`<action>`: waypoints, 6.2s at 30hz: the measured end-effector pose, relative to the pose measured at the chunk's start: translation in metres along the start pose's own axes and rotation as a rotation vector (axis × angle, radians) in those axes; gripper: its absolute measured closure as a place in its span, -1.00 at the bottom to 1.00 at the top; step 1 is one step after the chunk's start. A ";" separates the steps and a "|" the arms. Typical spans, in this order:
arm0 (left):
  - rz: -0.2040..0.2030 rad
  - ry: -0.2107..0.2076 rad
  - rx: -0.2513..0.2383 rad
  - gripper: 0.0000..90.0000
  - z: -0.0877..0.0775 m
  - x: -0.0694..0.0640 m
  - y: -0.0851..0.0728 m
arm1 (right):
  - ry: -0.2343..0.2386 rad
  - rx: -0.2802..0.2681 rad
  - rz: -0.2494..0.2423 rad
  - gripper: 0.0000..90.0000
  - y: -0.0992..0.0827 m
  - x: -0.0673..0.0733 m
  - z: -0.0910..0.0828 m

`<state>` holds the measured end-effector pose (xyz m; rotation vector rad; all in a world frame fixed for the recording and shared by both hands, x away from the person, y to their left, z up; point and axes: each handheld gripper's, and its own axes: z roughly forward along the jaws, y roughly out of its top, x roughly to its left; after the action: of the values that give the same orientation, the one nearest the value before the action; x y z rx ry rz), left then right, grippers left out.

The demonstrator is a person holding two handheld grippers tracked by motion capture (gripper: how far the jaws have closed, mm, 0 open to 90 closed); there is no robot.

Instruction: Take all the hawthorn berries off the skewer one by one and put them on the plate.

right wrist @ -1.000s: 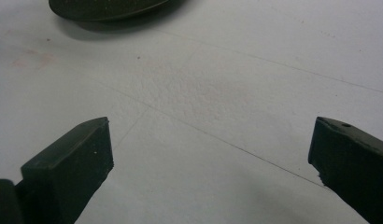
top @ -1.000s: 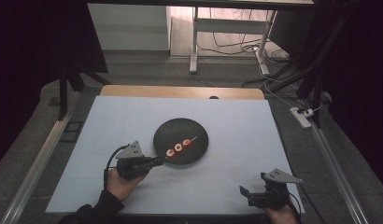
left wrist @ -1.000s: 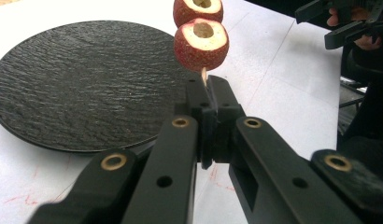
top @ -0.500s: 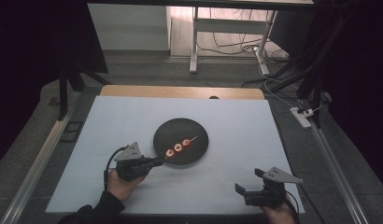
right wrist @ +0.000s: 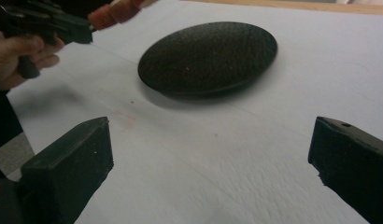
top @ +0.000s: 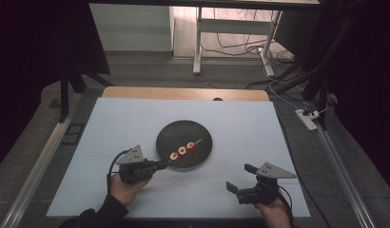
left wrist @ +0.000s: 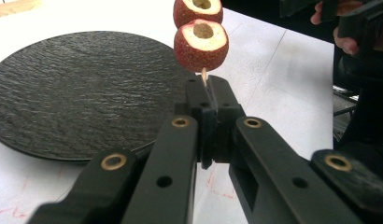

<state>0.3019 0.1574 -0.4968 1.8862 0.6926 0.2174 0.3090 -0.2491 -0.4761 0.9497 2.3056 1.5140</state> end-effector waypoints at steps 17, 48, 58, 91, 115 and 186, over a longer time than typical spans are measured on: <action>-0.040 0.004 -0.013 0.98 0.011 0.004 -0.013 | 0.118 0.021 0.056 -1.00 0.026 0.005 0.065; -0.009 -0.010 -0.027 0.99 0.012 0.000 -0.012 | 0.259 -0.029 0.136 0.35 0.061 0.006 0.114; 0.001 -0.014 -0.019 0.99 0.013 -0.001 -0.011 | 0.271 -0.028 0.153 0.41 0.061 0.005 0.112; -0.023 -0.008 0.003 1.00 0.012 -0.005 -0.005 | 0.281 -0.015 0.181 0.44 0.060 -0.001 0.116; -0.037 0.028 -0.027 0.99 -0.007 0.002 -0.009 | 0.054 -0.094 0.220 0.43 0.063 -0.038 0.087; -0.059 0.056 -0.074 0.99 -0.011 0.006 -0.013 | 0.205 0.022 0.098 -1.00 0.060 -0.015 0.118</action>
<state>0.2966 0.1732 -0.5050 1.7927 0.7667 0.2554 0.4037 -0.1559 -0.4779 0.9677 2.4520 1.7016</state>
